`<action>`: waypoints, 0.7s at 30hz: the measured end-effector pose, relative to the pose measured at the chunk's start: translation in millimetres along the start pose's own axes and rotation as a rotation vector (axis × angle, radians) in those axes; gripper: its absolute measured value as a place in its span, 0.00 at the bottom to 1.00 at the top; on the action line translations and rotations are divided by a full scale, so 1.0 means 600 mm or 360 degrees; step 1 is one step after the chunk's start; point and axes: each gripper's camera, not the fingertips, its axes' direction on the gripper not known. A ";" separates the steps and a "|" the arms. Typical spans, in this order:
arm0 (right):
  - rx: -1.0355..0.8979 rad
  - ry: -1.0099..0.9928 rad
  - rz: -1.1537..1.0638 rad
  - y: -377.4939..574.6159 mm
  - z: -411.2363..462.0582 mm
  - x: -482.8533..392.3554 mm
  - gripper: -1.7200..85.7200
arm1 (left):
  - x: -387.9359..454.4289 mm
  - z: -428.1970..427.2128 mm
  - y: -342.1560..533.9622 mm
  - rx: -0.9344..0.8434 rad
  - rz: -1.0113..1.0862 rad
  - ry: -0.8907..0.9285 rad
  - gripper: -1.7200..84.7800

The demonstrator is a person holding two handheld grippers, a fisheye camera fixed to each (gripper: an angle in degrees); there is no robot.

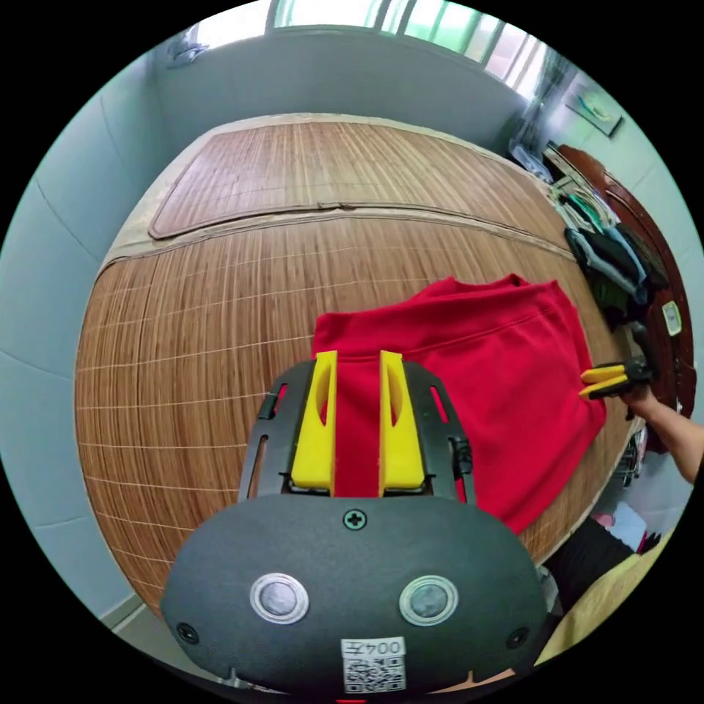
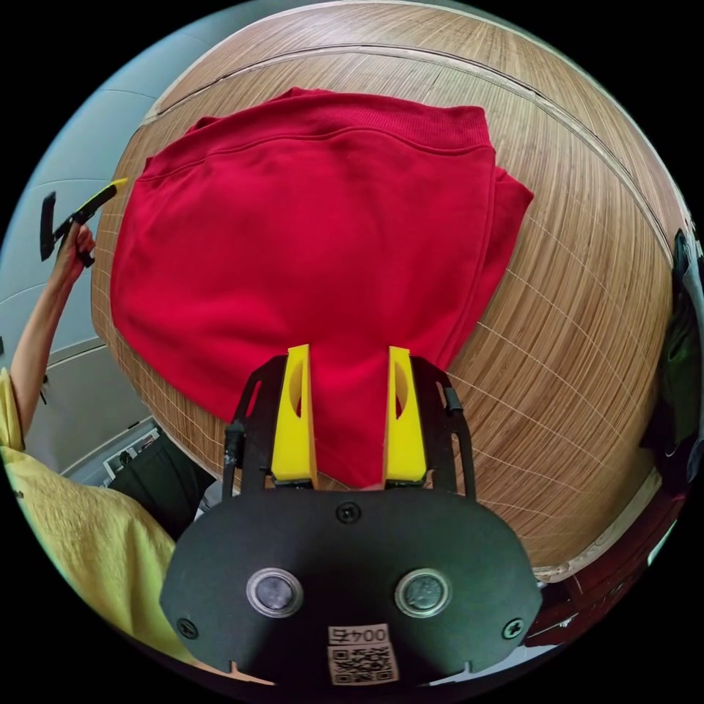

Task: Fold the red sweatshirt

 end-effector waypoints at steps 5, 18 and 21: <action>0.0066 0.0000 0.0030 0.021 0.004 0.002 0.19 | -0.041 0.028 -0.020 0.0025 -0.0225 0.0048 0.16; 0.0159 -0.0001 0.0080 0.051 0.018 0.012 0.16 | -0.059 0.031 -0.037 0.0005 -0.0268 -0.0049 0.06; 0.0135 0.0006 0.0070 0.050 0.020 0.011 0.17 | -0.056 -0.017 -0.034 0.0117 -0.0271 -0.0101 0.08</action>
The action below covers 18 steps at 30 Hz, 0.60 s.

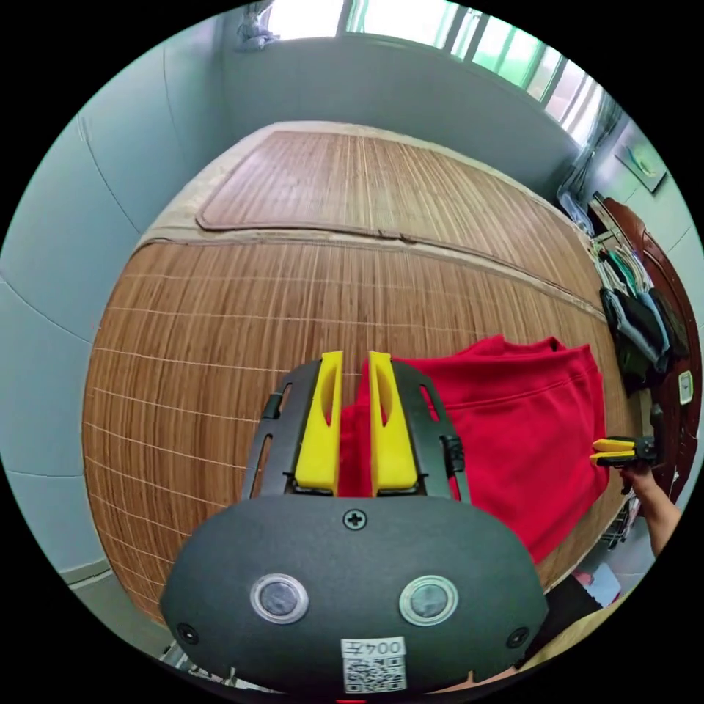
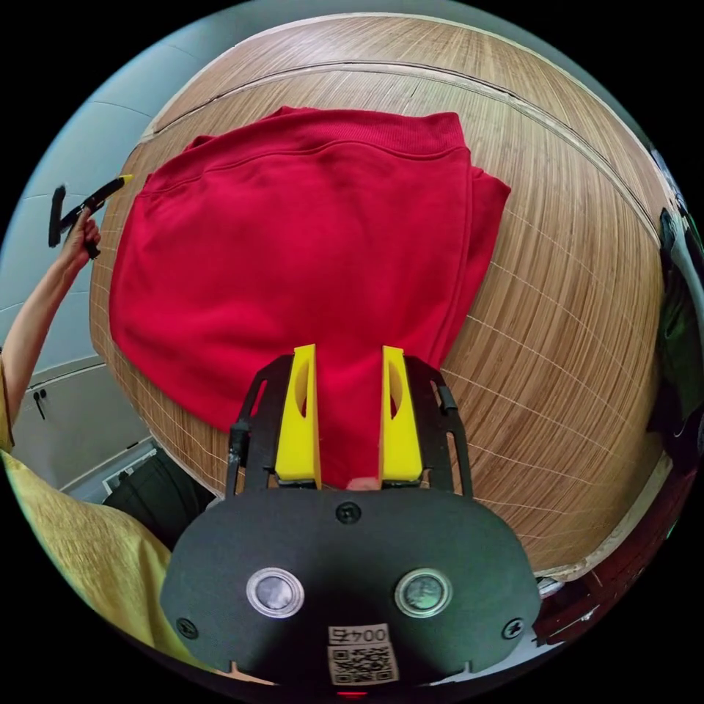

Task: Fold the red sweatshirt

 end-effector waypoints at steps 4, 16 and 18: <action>0.0079 -0.0083 0.0046 0.017 0.002 0.017 0.16 | 0.113 -0.012 -0.013 0.0009 0.0256 0.0240 0.07; 0.0184 -0.0094 -0.0105 0.045 0.012 0.034 0.12 | 0.630 0.127 -0.068 -0.0209 0.1121 0.0670 0.03; 0.0194 -0.0121 -0.0007 0.045 0.014 0.040 0.12 | 0.682 0.134 -0.080 -0.0227 0.1216 0.0654 0.03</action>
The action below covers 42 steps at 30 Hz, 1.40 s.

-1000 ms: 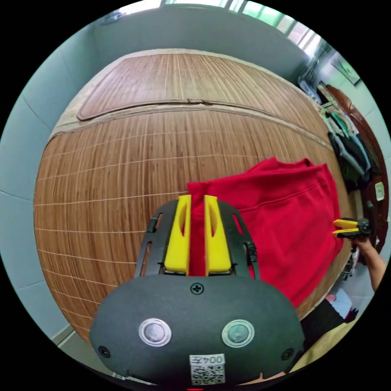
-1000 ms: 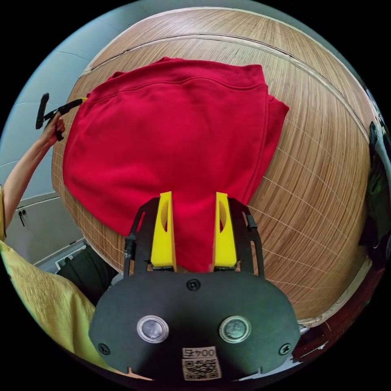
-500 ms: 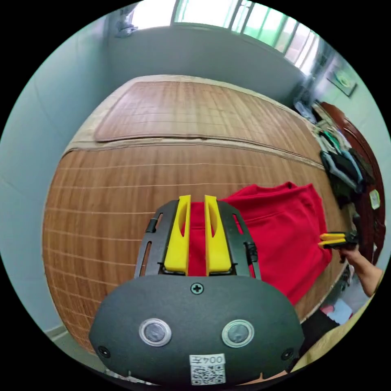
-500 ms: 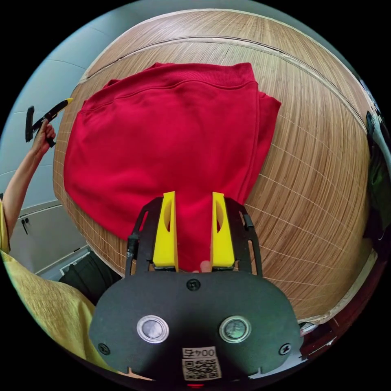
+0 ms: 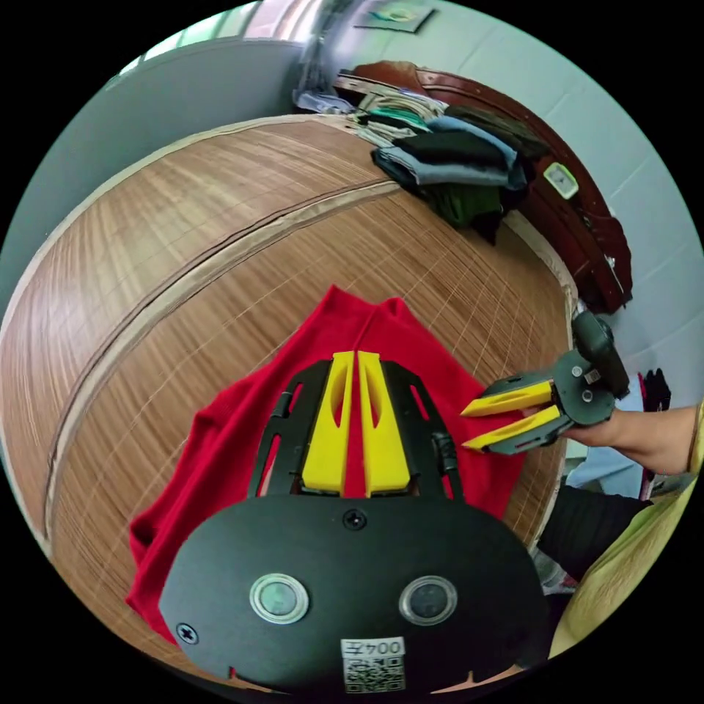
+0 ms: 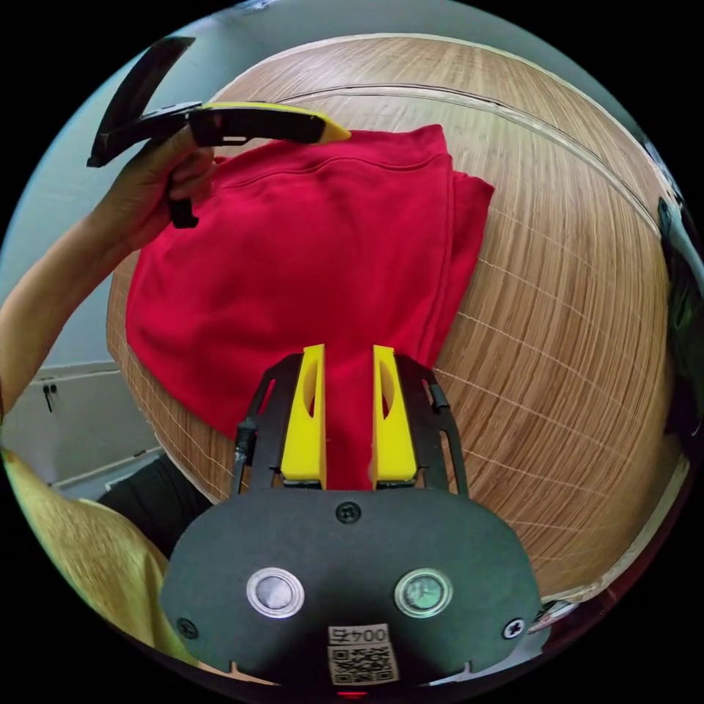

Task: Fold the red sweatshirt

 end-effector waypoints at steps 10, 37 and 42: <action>0.0137 -0.0055 0.0063 0.015 0.006 0.017 0.12 | 0.031 0.136 -0.154 -0.0269 0.0071 -0.0106 0.02; -0.0217 0.0061 0.0240 -0.082 0.016 0.025 0.12 | 0.036 -0.002 0.200 -0.0391 -0.0554 -0.0207 0.02; -0.0185 0.0101 0.0183 -0.075 0.021 0.025 0.12 | 0.016 -0.005 0.214 -0.0305 -0.0630 -0.0099 0.02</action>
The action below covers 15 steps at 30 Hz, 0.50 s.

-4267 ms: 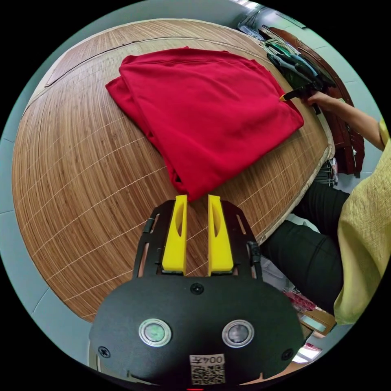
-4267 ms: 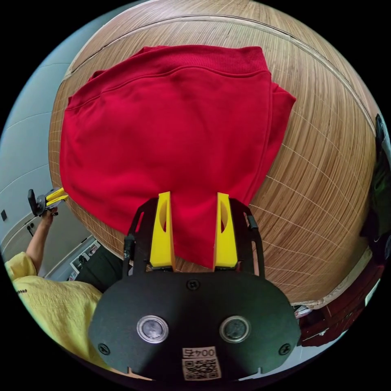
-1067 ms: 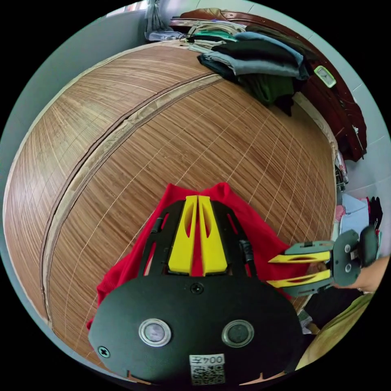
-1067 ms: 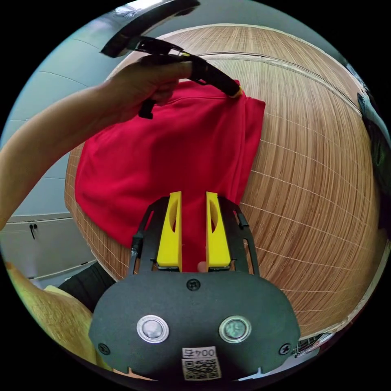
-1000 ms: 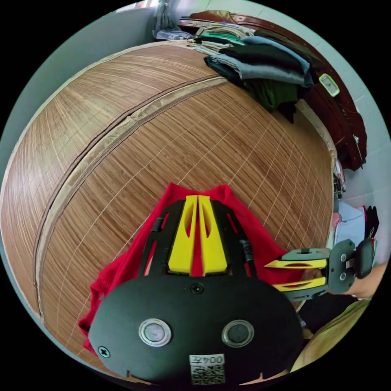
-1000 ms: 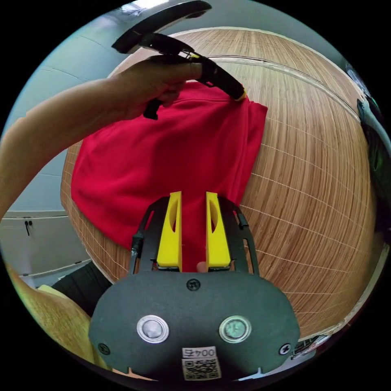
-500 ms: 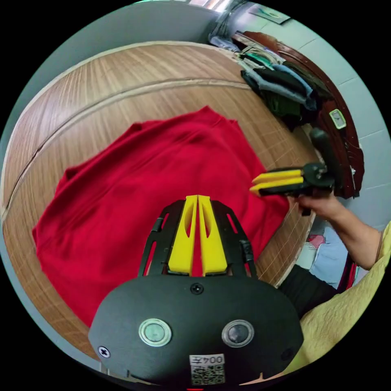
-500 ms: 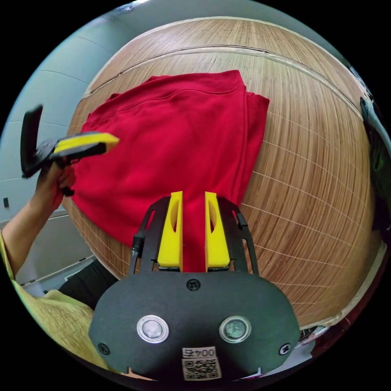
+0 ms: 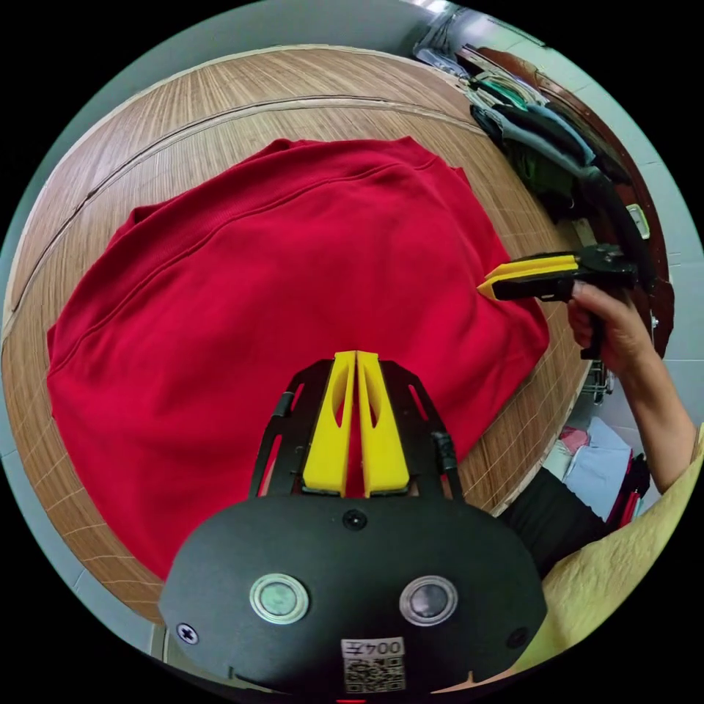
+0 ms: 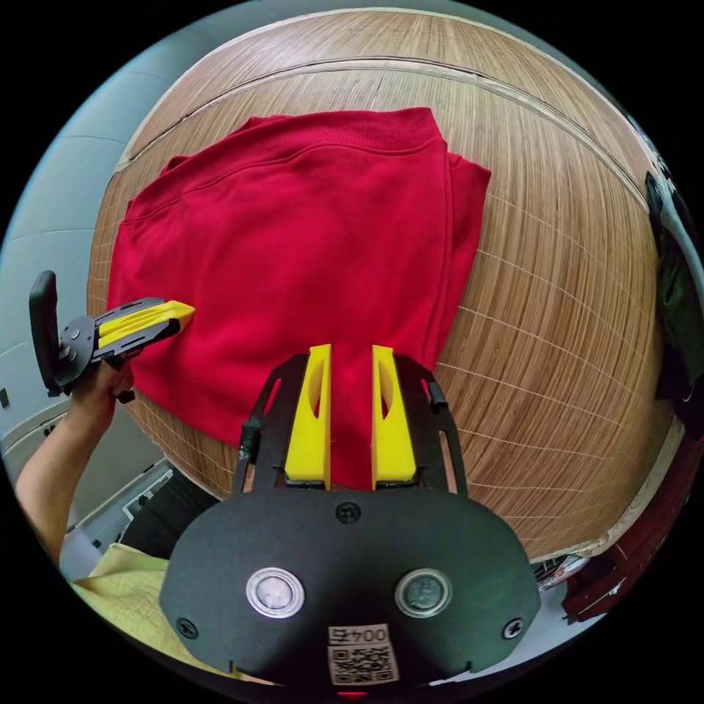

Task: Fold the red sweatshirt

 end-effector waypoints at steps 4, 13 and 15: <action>0.0118 -0.0074 0.0003 0.021 0.007 0.025 0.12 | -0.007 0.001 -0.003 0.0000 0.0002 0.0031 0.02; 0.0628 -0.0840 -0.0291 0.191 -0.010 0.211 0.11 | 0.002 0.004 -0.008 -0.0014 -0.0026 -0.0066 0.02; 0.0629 -0.1022 -0.0282 0.247 0.009 0.277 0.13 | -0.002 0.005 -0.007 -0.0005 -0.0016 -0.0056 0.02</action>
